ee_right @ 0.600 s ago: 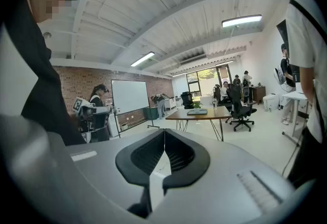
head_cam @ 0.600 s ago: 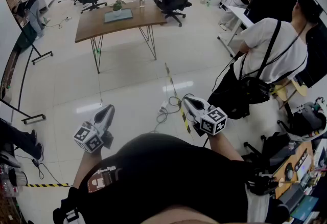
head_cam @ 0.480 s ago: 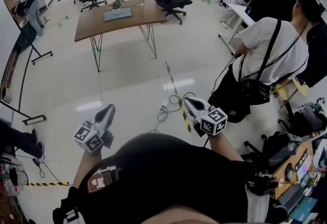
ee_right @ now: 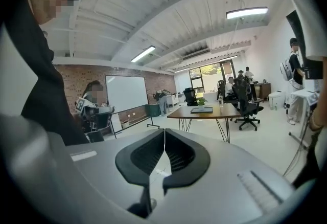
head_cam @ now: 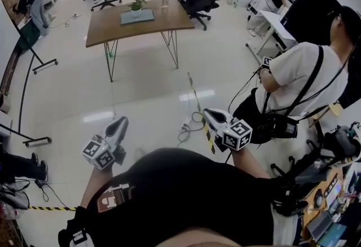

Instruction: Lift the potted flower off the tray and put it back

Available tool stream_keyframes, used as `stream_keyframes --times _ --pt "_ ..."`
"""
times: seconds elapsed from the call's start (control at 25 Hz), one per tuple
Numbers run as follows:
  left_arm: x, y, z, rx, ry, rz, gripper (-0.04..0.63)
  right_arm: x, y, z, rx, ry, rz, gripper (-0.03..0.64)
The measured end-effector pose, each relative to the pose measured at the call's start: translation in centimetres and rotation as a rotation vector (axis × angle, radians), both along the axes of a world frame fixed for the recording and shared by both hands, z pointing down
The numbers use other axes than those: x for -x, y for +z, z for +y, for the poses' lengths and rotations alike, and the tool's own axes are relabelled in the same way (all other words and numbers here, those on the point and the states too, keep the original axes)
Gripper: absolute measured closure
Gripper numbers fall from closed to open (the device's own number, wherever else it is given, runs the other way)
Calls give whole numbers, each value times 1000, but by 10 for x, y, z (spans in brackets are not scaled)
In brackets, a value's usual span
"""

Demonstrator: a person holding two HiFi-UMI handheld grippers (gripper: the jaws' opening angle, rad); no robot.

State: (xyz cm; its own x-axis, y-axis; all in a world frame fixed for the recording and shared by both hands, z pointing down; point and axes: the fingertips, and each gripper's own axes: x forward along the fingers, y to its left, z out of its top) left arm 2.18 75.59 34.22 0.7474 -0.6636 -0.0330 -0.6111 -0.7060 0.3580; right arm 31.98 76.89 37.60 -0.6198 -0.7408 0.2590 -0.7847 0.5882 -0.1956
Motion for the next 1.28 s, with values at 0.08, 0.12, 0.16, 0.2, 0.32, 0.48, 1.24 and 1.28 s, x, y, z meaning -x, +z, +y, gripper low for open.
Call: stream_keyframes --times 0.08,0.12,0.16,0.2,0.32,0.48,1.24,1.28 --pt "25 2 -29 -6 -2 2 600 22 -5 -30 -9 0 9 598" --pt "39 2 -44 -7 -4 1 600 35 -8 -46 -11 1 8 598" --pt "53 0 -59 -9 -5 -2 600 49 -11 -60 -12 -1 7 598" --pt "67 -2 -73 -13 -5 -6 600 62 -15 -75 -14 -4 7 598" --pt "106 -7 -111 -34 4 -29 600 99 -27 -118 -24 -1 -6 595" --pt "153 -4 -162 -47 0 -42 600 152 -25 -167 -16 -9 -52 594" --pt "139 3 -366 -44 -222 -41 600 145 10 -434 28 -219 -82 589" --pt "129 -1 -382 -47 -233 -31 600 139 8 -452 26 -238 -77 588"
